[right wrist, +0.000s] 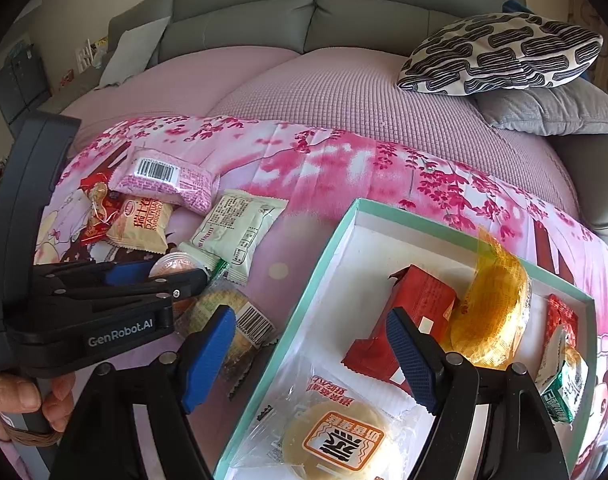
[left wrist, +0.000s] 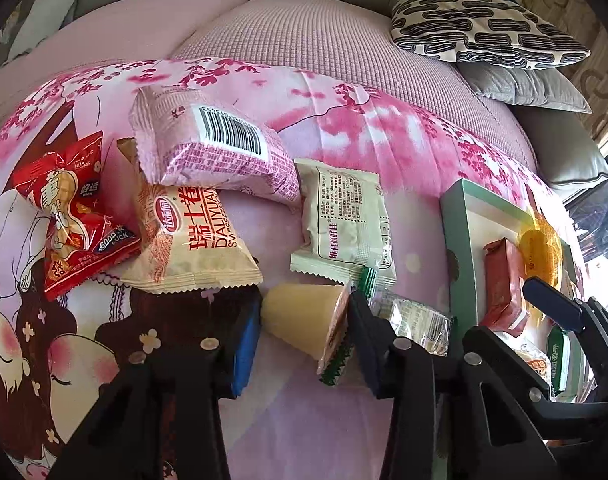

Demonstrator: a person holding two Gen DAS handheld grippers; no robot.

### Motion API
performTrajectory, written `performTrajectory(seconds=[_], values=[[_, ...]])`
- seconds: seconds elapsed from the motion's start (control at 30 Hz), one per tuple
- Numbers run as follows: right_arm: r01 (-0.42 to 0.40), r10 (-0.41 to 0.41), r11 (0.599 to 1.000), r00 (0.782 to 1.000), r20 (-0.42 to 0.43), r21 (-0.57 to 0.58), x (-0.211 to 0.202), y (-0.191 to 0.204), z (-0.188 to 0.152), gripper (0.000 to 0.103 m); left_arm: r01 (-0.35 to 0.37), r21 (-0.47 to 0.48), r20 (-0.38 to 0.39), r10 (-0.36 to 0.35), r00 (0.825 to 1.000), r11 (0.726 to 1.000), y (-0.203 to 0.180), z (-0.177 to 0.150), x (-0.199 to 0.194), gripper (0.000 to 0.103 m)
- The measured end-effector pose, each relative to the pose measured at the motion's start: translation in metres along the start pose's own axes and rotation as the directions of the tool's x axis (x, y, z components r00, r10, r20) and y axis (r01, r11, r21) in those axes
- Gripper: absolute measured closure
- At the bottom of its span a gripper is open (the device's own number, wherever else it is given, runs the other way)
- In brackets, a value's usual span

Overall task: Organize snacks
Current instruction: 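Grasp the cream pudding cup with the left tool while the right tool grasps the round biscuit pack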

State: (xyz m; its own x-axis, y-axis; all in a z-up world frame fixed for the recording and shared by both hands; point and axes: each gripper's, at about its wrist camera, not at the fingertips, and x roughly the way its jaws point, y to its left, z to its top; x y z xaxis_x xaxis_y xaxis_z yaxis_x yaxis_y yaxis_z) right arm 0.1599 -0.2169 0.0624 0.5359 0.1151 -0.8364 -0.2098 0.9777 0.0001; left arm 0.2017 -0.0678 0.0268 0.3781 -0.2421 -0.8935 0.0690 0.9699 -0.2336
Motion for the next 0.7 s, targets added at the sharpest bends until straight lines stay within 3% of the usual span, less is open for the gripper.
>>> performTrajectory(seconds=[0.33, 0.5, 0.7], values=[[-0.022, 0.021, 0.991, 1.000, -0.005, -0.132, -0.003, 0.026, 0.008, 0.023, -0.002, -0.103, -0.038, -0.002, 0.999, 0.995, 0.023, -0.008, -0.010, 0.060], [-0.079, 0.068, 0.968, 0.996, -0.054, -0.240, 0.006, 0.047, 0.010, 0.023, -0.031, -0.162, -0.047, 0.024, 0.999, 0.986, 0.042, -0.014, -0.017, 0.060], [-0.105, 0.070, 0.939, 0.991, -0.119, -0.329, 0.025, 0.059, 0.012, 0.023, -0.039, -0.231, -0.046, 0.029, 0.999, 0.972, 0.066, -0.018, -0.023, 0.060]])
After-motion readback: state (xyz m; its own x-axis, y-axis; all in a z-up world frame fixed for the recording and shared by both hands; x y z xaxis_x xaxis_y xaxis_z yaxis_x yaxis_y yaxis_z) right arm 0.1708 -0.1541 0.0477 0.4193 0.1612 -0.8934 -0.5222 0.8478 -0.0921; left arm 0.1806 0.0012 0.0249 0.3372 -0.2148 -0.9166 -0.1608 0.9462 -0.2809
